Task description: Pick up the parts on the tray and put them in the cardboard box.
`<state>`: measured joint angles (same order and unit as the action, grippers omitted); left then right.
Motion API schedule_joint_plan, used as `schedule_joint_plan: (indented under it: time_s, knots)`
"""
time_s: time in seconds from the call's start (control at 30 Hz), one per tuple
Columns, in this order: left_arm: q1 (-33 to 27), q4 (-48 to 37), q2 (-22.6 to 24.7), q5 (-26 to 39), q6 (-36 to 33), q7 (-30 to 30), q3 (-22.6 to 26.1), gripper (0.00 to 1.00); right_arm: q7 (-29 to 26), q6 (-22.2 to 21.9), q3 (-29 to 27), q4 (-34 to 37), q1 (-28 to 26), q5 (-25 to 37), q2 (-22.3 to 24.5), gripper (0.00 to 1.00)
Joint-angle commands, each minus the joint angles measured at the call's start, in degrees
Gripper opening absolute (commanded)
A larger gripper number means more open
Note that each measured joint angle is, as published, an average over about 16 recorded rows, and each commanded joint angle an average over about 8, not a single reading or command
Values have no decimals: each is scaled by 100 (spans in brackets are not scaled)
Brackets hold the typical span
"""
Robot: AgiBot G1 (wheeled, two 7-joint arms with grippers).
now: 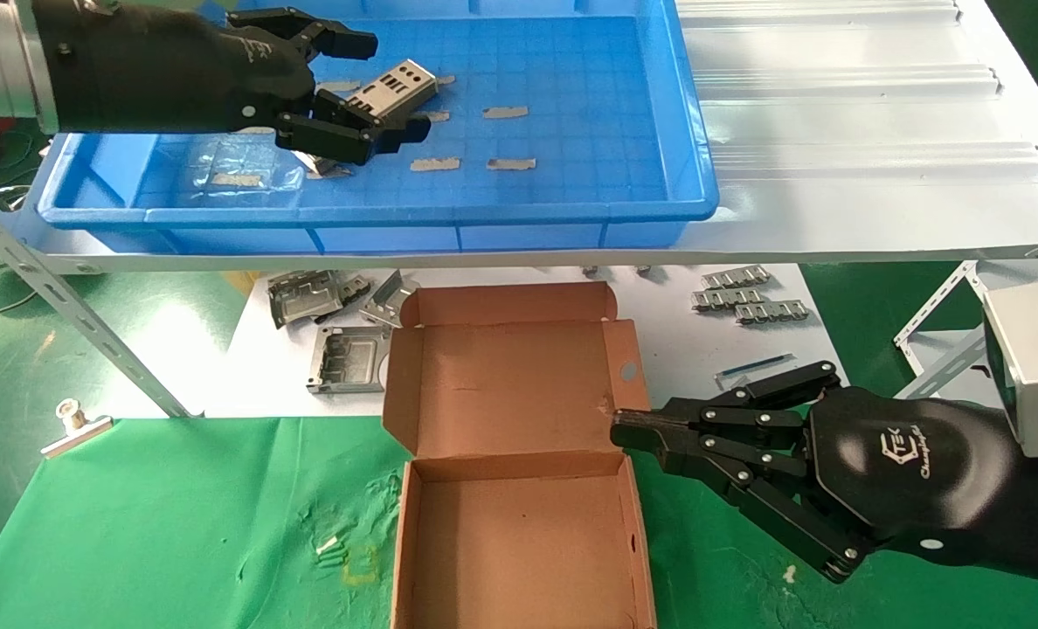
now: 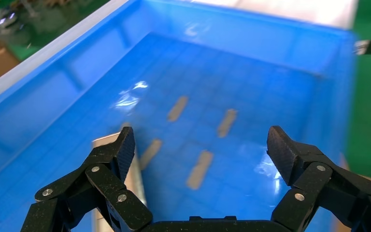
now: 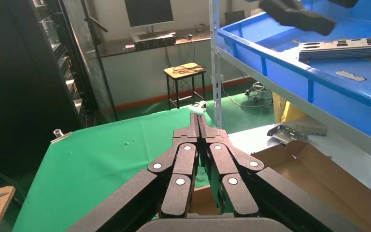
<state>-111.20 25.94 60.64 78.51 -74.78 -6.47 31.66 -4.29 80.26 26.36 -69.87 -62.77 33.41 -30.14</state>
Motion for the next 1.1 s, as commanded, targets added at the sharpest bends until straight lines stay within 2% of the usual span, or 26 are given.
schedule_joint_plan:
  time_s: [0.03,0.07,0.1,0.33,0.37,0.57,0.87,0.9,1.1]
  knots:
    - [-267,-428,195,206,74,74,112,100,0,0,0,0,0,0,0,0]
    - [-350,-617,279,272,141,88,149,100,0,0,0,0,0,0,0,1]
    - [-421,-785,355,332,213,102,182,100,0,0,0,0,0,0,0,6]
    - [-760,-1661,787,623,999,176,321,100,0,0,0,0,0,0,0,90]
    - [-785,-1748,839,648,1121,189,332,100,0,0,0,0,0,0,0,98]
    - [-873,-2151,1090,748,1614,194,381,100,0,0,0,0,0,0,0,100]
    - [-931,-2427,1222,750,1635,99,382,99,0,0,0,0,0,0,0,100]
    - [-929,-2446,1225,739,1622,90,374,91,0,0,0,0,0,0,0,100]
    - [-908,-2527,1221,655,1630,52,316,16,0,0,0,0,0,0,0,100]
